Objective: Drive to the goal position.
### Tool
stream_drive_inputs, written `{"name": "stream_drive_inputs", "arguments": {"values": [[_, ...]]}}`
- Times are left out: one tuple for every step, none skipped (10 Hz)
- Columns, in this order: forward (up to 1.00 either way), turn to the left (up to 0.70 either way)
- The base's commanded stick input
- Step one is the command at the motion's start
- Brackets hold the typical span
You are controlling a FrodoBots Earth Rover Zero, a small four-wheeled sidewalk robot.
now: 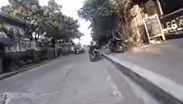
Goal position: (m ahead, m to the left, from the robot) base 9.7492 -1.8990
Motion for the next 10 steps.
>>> {"name": "stream_drive_inputs", "arguments": {"values": [[0.00, 1.00], [0.00, 1.00], [0.00, 0.60], [0.00, 0.00], [0.00, 0.00], [0.00, 0.00], [0.00, 0.00], [0.00, 0.00], [0.00, 0.00], [0.00, 0.00]]}}
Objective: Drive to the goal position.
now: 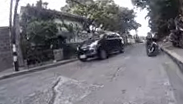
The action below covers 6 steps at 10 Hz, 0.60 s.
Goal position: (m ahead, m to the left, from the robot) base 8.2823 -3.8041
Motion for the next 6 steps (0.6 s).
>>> {"name": "stream_drive_inputs", "arguments": {"values": [[0.00, 0.00], [0.00, 0.00], [0.11, -0.01], [0.71, -0.01], [1.00, -0.01], [1.00, -0.01]]}}
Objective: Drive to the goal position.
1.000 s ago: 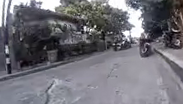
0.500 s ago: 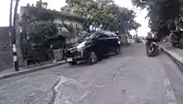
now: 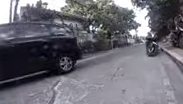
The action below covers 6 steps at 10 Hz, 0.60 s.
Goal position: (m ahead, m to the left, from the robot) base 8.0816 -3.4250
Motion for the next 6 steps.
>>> {"name": "stream_drive_inputs", "arguments": {"values": [[1.00, -0.01], [1.00, -0.01], [1.00, -0.01], [1.00, -0.01], [1.00, -0.01], [1.00, -0.01]]}}
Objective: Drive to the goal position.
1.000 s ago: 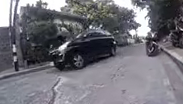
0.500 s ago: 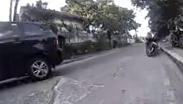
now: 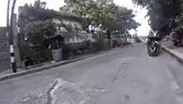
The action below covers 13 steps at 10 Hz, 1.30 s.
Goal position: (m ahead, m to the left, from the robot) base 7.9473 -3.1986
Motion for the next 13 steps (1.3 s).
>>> {"name": "stream_drive_inputs", "arguments": {"values": [[1.00, -0.01], [1.00, -0.01], [1.00, -0.01], [1.00, -0.01], [1.00, -0.01], [1.00, -0.01], [1.00, -0.01], [1.00, -0.01], [1.00, -0.01], [1.00, -0.01], [1.00, -0.01], [1.00, -0.05], [1.00, -0.41]]}}
